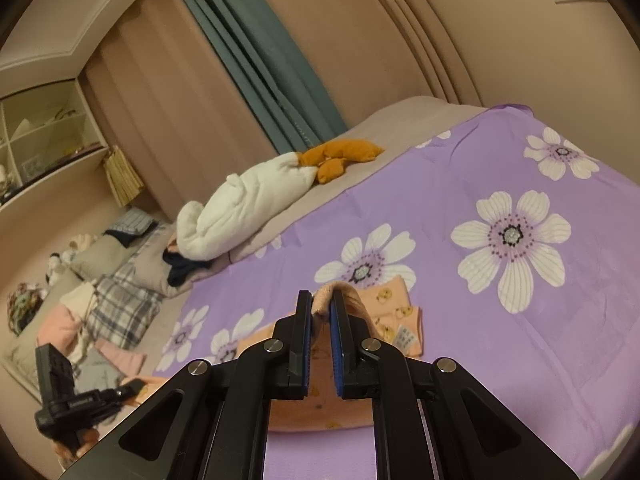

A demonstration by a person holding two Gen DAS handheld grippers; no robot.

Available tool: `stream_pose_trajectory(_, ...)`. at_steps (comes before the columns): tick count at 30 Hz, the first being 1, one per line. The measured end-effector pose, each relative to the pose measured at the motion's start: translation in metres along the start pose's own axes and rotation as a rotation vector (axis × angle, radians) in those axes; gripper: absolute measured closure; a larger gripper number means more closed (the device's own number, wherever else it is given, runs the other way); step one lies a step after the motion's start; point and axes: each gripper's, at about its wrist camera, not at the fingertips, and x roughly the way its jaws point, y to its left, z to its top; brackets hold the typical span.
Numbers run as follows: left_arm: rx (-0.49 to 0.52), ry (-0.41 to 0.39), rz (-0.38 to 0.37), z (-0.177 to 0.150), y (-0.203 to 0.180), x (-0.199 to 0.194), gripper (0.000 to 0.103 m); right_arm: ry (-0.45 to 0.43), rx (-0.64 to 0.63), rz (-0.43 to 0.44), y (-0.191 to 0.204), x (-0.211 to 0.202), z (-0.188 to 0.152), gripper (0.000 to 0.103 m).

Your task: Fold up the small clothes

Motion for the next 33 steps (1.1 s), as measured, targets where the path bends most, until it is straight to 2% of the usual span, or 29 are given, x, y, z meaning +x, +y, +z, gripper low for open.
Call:
stream_pose_trajectory(25,-0.006,0.075,0.115,0.067,0.025,0.108,0.093,0.109,0.021,-0.081,-0.019,0.107,0.027,0.093)
stream_pose_trajectory(33,-0.041,0.13,0.126,0.083,0.044,0.151,0.093,0.184,0.039,-0.138,-0.034,0.159,0.025,0.093)
